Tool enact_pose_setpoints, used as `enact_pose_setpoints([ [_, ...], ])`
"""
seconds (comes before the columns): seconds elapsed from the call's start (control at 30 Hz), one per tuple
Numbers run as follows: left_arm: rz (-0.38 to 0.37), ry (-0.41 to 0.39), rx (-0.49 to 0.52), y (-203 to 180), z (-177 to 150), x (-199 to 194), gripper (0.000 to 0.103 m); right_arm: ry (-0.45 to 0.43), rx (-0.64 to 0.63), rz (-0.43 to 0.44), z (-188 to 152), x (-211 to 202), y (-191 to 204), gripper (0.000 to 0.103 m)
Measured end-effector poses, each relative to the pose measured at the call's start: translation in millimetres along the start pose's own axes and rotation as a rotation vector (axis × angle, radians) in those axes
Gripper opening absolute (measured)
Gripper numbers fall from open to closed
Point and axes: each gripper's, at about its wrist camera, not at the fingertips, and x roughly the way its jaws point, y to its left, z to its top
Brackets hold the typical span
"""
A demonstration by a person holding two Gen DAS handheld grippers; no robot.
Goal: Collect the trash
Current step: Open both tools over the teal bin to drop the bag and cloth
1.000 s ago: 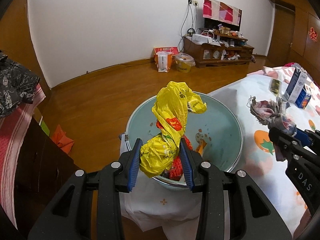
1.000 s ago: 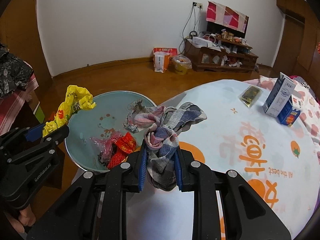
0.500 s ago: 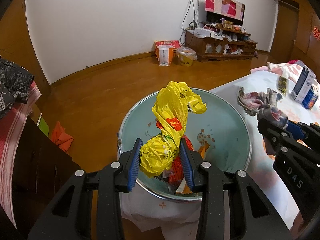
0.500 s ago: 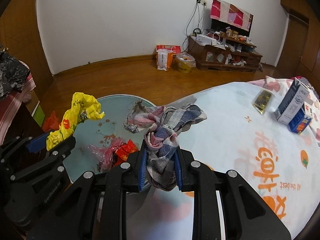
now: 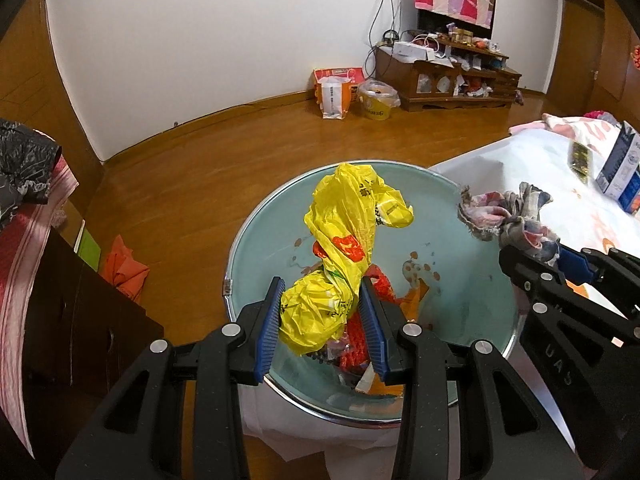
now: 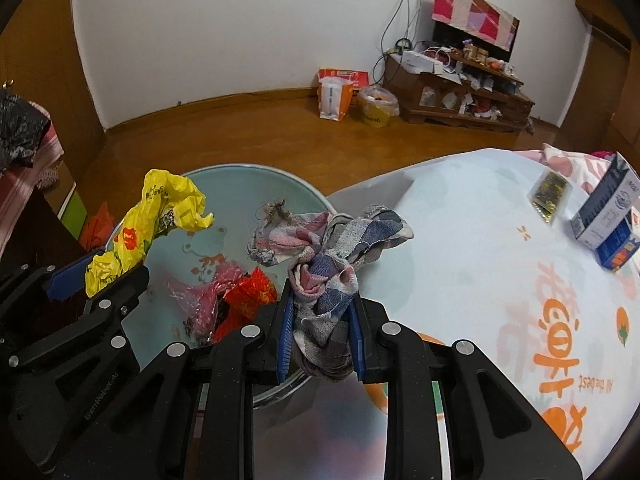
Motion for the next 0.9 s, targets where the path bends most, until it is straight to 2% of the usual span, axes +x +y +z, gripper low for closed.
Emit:
enact_pose_setpoints([
  [0.37, 0.025, 0.018, 0.006, -1.9, -2.7, 4.4, 0.038, 0.034, -0.011, 0.033, -1.2, 12.5, 4.0, 0.026],
  [0.6, 0.040, 0.039, 0.003, -3.8, -3.9, 7.1, 0.039, 0.043, -0.005, 0.081, -1.9, 13.7, 2.7, 0.038],
  [0.7, 0.046, 0.050, -0.011, -1.8, -3.9, 8.0, 0.040, 0.025, 0.004, 0.083, -1.7, 7.7, -0.7, 0.051],
  [0.8, 0.048, 0.051, -0.016, -1.3, -4.1, 6.9, 0.041, -0.001, 0.016, 0.069, -0.6, -2.3, -5.0, 0.052],
  [0.87, 0.051, 0.056, -0.013, -2.3, -4.9, 6.5, 0.051, -0.017, 0.044, 0.067, -0.7, -9.3, -11.6, 0.054],
  [0.9, 0.058, 0.059, -0.013, -3.1, -5.9, 5.7, 0.063, -0.026, 0.058, 0.065, -0.8, -12.5, -14.7, 0.060],
])
